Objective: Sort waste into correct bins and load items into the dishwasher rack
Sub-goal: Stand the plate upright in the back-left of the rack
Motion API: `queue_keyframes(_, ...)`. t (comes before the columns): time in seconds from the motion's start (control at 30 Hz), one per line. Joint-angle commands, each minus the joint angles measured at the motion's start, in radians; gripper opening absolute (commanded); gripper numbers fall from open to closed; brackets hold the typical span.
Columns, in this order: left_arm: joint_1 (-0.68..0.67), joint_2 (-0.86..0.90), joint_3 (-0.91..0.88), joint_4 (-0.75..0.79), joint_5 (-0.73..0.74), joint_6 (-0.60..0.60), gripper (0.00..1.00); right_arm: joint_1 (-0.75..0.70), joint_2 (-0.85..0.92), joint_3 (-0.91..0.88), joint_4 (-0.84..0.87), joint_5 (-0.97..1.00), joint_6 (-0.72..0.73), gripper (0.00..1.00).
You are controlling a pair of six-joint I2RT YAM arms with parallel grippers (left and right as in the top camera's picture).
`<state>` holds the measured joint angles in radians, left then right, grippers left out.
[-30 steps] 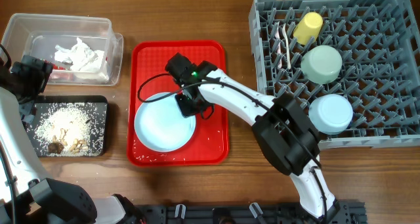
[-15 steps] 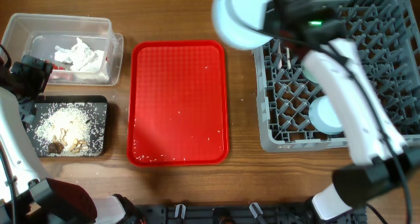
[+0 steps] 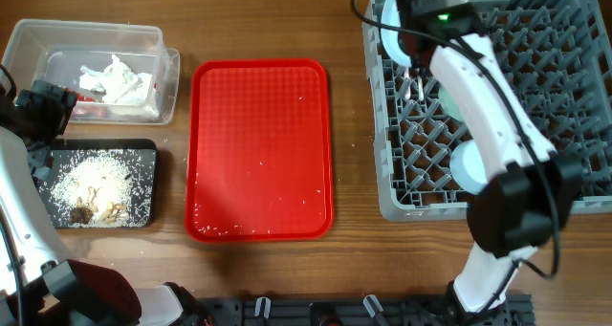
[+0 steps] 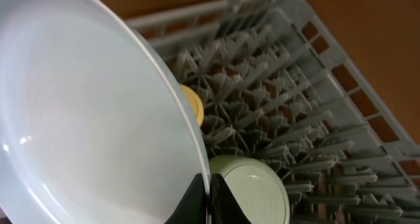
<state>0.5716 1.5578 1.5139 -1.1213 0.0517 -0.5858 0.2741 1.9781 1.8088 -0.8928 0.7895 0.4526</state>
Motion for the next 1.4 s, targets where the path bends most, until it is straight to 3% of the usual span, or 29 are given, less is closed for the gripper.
queue_keyframes(0.0, 0.005, -0.002, 0.004, 0.002, 0.004, 0.002, 1.00, 0.003, 0.027, -0.001, -0.005, 0.105, 0.019, 0.04)
queue_keyframes(0.17, 0.005, -0.002, 0.004, 0.002, 0.004, 0.002, 1.00, 0.025, 0.020, 0.000, -0.010, 0.035, 0.017, 0.05)
queue_keyframes(0.3, 0.005, -0.002, 0.004, 0.002, 0.004, 0.002, 1.00, 0.082, -0.024, 0.008, -0.013, -0.086, 0.017, 0.19)
queue_keyframes(0.33, 0.005, -0.002, 0.004, 0.002, 0.004, 0.002, 1.00, 0.095, -0.045, 0.015, -0.013, -0.109, 0.016, 0.29)
queue_keyframes(0.37, 0.005, -0.002, 0.004, 0.002, 0.004, 0.002, 1.00, 0.110, -0.079, 0.023, -0.013, -0.151, -0.007, 0.55)
queue_keyframes(0.43, 0.005, -0.002, 0.004, 0.002, 0.004, 0.002, 1.00, 0.129, -0.158, 0.026, -0.013, -0.228, -0.013, 0.96)
queue_keyframes(0.47, 0.005, -0.002, 0.004, 0.002, 0.004, 0.002, 1.00, 0.133, -0.194, 0.026, -0.013, -0.259, -0.019, 1.00)
queue_keyframes(0.67, 0.005, -0.002, 0.004, 0.002, 0.004, 0.002, 1.00, 0.134, -0.462, 0.026, -0.066, -0.460, -0.034, 1.00)
queue_keyframes(0.87, 0.005, -0.002, 0.004, 0.002, 0.004, 0.002, 1.00, 0.146, -0.681, -0.076, -0.305, -0.492, 0.061, 1.00)
queue_keyframes(1.03, 0.005, -0.002, 0.004, 0.002, 0.004, 0.002, 1.00, 0.263, -0.910, -0.499, -0.122, -0.504, 0.075, 1.00)
queue_keyframes(1.13, 0.005, -0.002, 0.004, 0.002, 0.004, 0.002, 1.00, 0.300, -0.986, -0.691, 0.046, -0.690, 0.101, 1.00)
queue_keyframes(1.23, 0.005, -0.002, 0.004, 0.002, 0.004, 0.002, 1.00, 0.300, -0.971, -0.721, 0.032, -0.728, 0.186, 1.00)
queue_keyframes(1.37, 0.005, -0.002, 0.004, 0.002, 0.004, 0.002, 1.00, 0.300, -0.939, -0.721, -0.037, -0.676, 0.174, 1.00)
